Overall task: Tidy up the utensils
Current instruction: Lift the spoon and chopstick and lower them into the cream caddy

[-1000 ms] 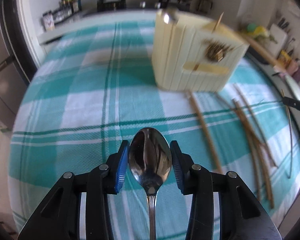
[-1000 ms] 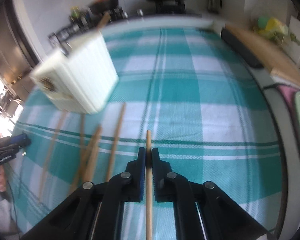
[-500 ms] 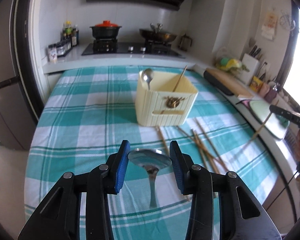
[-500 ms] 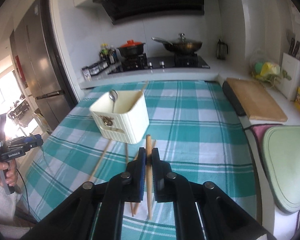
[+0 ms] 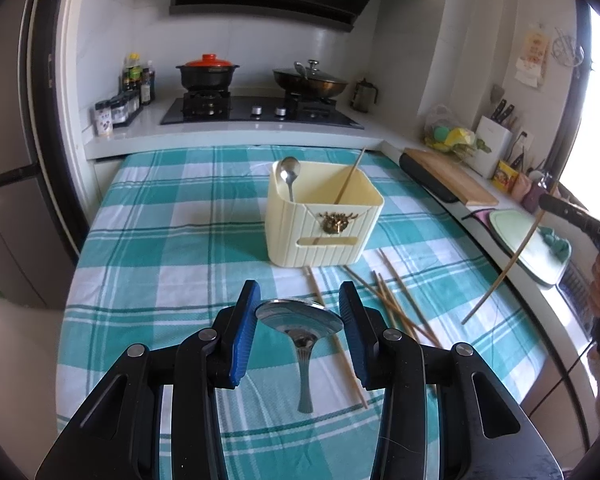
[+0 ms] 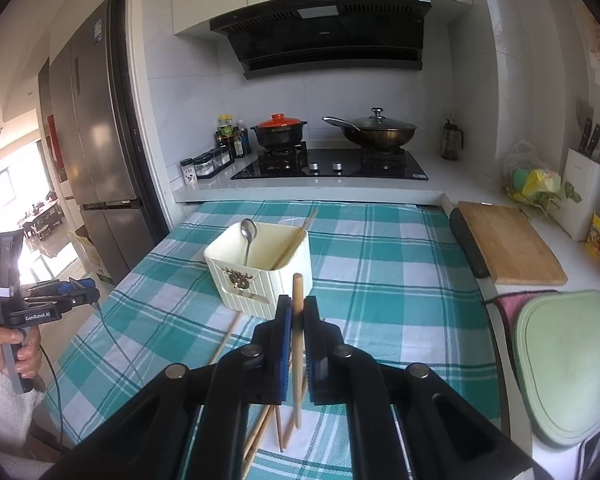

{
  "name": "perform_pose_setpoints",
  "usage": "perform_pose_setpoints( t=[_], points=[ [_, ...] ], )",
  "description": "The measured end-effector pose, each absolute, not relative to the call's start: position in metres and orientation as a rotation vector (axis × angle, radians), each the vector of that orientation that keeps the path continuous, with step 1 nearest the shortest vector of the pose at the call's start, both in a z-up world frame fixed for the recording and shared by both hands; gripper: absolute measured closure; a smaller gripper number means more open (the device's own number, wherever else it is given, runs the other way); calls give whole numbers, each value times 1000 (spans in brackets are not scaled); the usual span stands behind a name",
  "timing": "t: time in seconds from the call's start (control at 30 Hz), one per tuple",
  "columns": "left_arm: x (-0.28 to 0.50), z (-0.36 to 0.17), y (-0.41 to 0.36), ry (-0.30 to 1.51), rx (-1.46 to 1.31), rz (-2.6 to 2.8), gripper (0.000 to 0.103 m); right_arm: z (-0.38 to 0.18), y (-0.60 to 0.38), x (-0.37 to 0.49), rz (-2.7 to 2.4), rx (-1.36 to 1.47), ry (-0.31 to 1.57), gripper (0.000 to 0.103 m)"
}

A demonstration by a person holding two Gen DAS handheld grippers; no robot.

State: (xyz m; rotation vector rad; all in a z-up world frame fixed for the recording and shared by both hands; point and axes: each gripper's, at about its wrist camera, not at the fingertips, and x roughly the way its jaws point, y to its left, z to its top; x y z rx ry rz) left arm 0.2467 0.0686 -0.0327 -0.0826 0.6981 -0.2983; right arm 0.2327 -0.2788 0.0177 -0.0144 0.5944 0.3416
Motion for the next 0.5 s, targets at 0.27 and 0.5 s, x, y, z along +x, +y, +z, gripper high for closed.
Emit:
perform_pose_setpoints(
  t=[0.27, 0.5],
  points=[
    [258, -11, 75, 691, -119, -337, 62, 27, -269, 246, 361, -17, 605, 97],
    [291, 50, 69, 588, -122, -346, 62, 55, -250, 281, 368, -27, 549, 97]
  ],
)
